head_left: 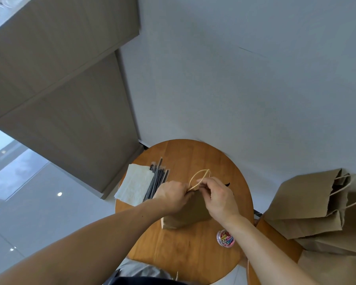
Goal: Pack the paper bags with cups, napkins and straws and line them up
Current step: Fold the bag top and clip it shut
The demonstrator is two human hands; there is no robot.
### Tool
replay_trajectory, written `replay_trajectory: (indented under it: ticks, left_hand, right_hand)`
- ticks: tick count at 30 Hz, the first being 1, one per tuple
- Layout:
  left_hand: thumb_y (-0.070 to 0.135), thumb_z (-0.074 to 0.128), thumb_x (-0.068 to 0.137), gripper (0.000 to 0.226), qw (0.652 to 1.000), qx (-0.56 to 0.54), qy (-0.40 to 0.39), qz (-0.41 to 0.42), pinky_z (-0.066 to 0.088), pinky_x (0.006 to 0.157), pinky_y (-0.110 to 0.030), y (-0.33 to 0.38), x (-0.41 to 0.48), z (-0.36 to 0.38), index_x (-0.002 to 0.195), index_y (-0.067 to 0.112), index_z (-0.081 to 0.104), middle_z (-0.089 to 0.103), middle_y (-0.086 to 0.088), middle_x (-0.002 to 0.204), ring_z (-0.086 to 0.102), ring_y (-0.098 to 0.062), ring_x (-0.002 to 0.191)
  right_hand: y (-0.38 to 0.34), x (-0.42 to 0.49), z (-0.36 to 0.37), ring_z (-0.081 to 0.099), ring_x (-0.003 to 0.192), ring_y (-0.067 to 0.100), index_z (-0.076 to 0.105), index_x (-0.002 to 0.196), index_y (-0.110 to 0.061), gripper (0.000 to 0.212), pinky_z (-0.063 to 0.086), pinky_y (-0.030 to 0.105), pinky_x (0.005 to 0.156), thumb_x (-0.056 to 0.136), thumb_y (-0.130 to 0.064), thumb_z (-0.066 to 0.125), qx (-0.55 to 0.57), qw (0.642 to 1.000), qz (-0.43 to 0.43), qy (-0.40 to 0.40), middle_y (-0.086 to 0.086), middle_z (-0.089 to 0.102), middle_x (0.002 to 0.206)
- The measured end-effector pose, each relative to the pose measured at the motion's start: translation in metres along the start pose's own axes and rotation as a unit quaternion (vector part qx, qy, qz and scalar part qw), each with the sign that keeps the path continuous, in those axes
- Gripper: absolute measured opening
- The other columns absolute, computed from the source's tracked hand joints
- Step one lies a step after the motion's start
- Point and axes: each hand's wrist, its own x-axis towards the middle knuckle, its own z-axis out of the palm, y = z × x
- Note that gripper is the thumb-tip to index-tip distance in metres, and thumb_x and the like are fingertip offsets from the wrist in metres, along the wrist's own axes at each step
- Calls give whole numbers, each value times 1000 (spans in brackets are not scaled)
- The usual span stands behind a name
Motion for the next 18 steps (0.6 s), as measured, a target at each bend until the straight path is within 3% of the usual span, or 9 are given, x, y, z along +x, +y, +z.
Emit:
replay_trajectory:
  ticks: [5,10,18]
  left_hand:
    - [46,44,101,46,1000,6,-10,3,28,46,-25,2,1,-1,60,30,34,41,10,56,39,-5,50]
    - [46,41,102,39,1000,9,-22,3,37,56,-28,1,-1,-2,66,30,38,43,9,60,46,-11,56]
    - [45,41,102,45,1000,20,-23,3,39,58,-30,2,-5,-4,61,29,32,41,8,58,48,-17,60]
  right_hand:
    - [0,11,-5,65,91,10,71,106,-19,13,55,26,80,95,-20,64,21,999,30,-32,-7,70,103]
    - [-1,12,-3,66,90,9,73,104,-20,13,55,25,80,94,-19,65,19,999,32,-35,-9,71,102]
    - [-2,14,-6,66,92,11,72,105,-21,13,55,31,82,95,-18,64,3,997,25,-73,-9,70,103]
